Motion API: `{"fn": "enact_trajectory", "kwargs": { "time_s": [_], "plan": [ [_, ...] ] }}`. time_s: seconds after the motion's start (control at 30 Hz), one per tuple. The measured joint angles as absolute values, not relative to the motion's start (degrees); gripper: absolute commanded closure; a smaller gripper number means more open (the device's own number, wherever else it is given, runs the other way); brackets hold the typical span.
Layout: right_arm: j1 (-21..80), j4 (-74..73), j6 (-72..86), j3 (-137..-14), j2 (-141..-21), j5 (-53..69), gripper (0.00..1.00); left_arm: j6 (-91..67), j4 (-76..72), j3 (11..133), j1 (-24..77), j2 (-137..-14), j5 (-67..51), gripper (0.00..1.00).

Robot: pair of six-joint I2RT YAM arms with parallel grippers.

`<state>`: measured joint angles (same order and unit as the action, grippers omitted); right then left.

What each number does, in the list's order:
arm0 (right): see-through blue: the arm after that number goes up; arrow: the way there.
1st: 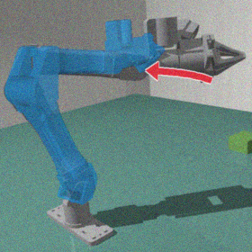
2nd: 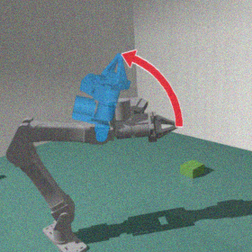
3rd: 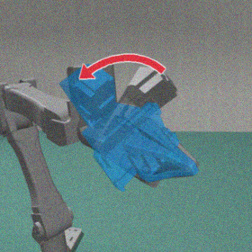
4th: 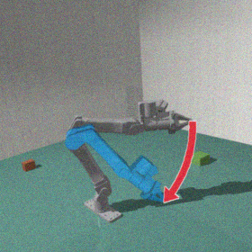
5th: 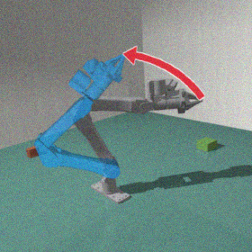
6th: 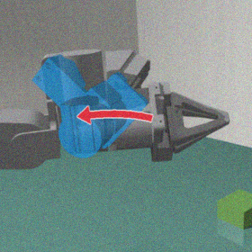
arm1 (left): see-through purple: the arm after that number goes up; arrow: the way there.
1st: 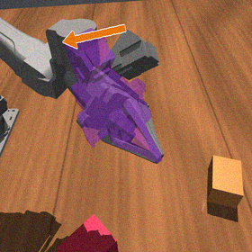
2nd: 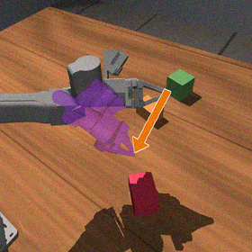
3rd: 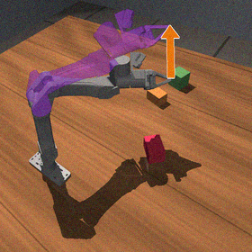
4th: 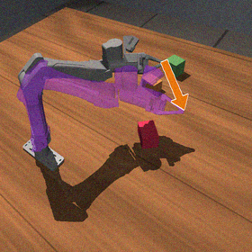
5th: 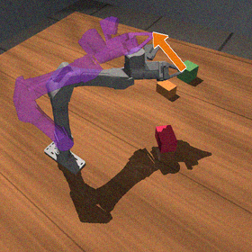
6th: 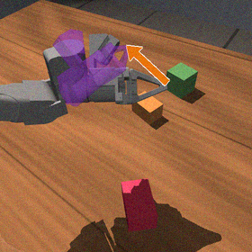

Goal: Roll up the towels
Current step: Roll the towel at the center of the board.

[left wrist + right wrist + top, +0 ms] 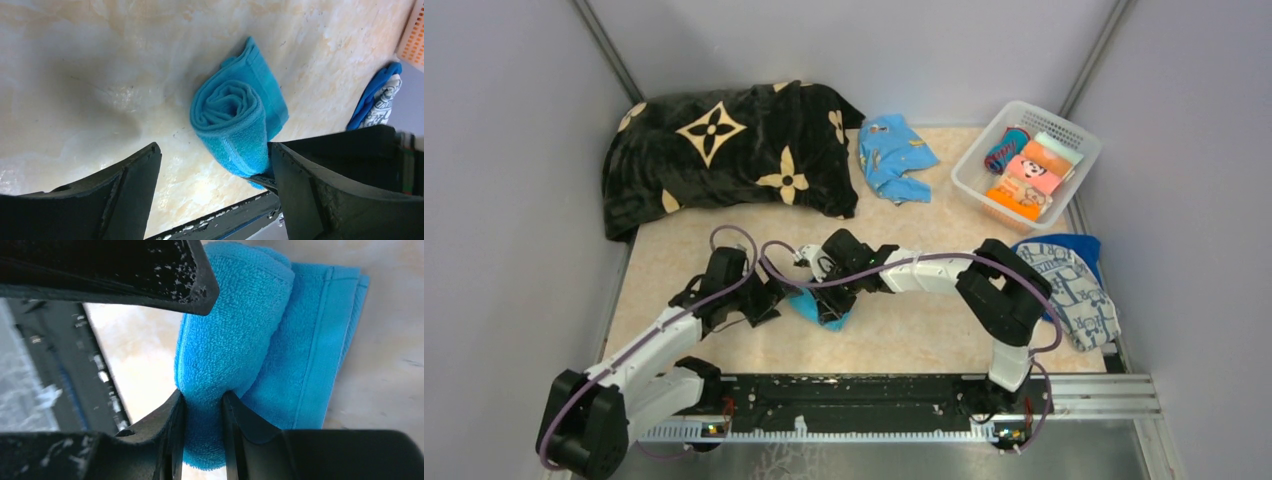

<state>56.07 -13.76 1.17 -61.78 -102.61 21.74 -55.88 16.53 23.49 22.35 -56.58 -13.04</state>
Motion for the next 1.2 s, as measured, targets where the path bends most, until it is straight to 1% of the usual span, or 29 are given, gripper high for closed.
{"fn": "enact_trajectory", "kwargs": {
  "time_s": [0.1, 0.23, 0.37, 0.5, 0.63, 0.77, 0.9, 1.0, 1.2],
  "plan": [
    [53.15, -11.03, 3.97, -60.73, -104.49, 32.75, 0.81, -56.49, 15.38, 21.32, 22.35, -54.28, -13.80, 0.15],
    [49.28, -6.87, 8.51, -59.96, -107.81, 43.62, 0.81, -57.45, 13.17, 19.70, 22.37, -56.14, -16.01, 0.21],
    [46.48, -3.79, 12.36, -59.61, -110.72, 50.37, 0.81, -57.91, 10.39, 19.66, 22.37, -60.16, -17.65, 0.25],
    [44.77, -0.80, 15.73, -59.61, -113.78, 55.83, 0.81, -58.28, 6.96, 19.68, 22.35, -63.22, -18.96, 0.34],
    [44.21, -0.21, 17.54, -59.59, -114.39, 56.64, 0.69, -58.35, 3.92, 19.90, 22.35, -66.78, -20.08, 0.40],
    [44.66, -1.69, 17.34, -58.30, -111.44, 51.99, 0.52, -58.35, 2.42, 20.27, 22.37, -68.77, -20.84, 0.41],
    [47.03, -5.28, 15.16, -57.04, -105.95, 41.87, 0.41, -58.26, 2.37, 20.62, 22.37, -69.54, -21.04, 0.42],
    [50.15, -8.40, 12.95, -56.97, -101.71, 32.36, 0.37, -58.26, 2.44, 20.75, 22.37, -69.78, -21.08, 0.42],
    [59.09, -11.94, 7.03, -56.64, -92.51, 9.21, 0.36, -58.24, 2.48, 20.75, 22.39, -69.82, -21.06, 0.41]
  ]
}}
